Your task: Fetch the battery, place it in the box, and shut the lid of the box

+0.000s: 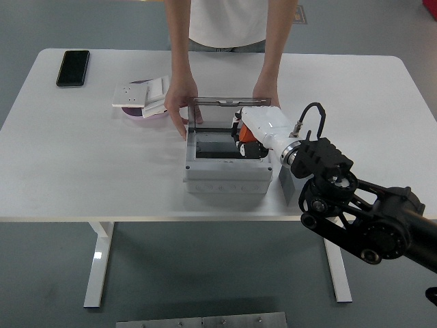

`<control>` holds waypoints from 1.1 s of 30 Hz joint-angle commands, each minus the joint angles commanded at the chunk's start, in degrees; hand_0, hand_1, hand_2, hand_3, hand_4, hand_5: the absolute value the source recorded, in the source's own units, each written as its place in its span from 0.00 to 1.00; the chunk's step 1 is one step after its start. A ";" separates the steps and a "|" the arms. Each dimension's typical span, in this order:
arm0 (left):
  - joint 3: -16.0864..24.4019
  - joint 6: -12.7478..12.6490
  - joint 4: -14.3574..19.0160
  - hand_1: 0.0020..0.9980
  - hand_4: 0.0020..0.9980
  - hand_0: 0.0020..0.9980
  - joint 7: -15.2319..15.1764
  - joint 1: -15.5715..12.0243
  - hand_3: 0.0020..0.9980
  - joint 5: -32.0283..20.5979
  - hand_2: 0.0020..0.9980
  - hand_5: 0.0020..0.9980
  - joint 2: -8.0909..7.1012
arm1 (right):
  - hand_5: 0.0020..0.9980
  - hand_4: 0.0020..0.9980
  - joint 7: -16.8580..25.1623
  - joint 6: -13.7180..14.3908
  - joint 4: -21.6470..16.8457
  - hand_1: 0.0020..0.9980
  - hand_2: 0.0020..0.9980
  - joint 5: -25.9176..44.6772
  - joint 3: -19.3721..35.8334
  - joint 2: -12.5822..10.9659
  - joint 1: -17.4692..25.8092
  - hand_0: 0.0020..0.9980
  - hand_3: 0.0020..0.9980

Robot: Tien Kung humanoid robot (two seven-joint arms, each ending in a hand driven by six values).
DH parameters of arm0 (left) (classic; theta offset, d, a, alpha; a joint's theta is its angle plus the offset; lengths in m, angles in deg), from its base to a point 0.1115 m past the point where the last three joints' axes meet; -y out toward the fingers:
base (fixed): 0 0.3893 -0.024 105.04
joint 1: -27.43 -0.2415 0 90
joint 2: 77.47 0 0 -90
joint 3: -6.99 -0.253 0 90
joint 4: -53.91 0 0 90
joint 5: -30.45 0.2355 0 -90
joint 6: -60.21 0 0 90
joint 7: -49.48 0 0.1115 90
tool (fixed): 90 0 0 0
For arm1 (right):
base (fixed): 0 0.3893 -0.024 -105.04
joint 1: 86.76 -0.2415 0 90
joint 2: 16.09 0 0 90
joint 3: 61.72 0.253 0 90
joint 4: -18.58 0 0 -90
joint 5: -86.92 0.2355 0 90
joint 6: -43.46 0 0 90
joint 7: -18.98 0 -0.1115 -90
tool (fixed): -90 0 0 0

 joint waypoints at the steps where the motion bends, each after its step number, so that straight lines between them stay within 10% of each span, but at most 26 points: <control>1: 0.02 0.01 0.01 0.74 0.39 0.61 0.02 0.00 0.55 0.05 0.60 0.00 0.01 | 0.07 0.31 0.05 0.23 0.75 0.24 0.28 0.07 0.27 0.62 -0.04 0.22 0.32; 33: 0.78 0.05 0.04 0.74 0.38 0.61 0.58 0.31 0.55 1.47 0.60 0.00 -0.17 | 0.09 0.36 0.90 2.57 6.45 0.24 0.28 1.26 -0.51 8.73 -2.10 0.21 0.32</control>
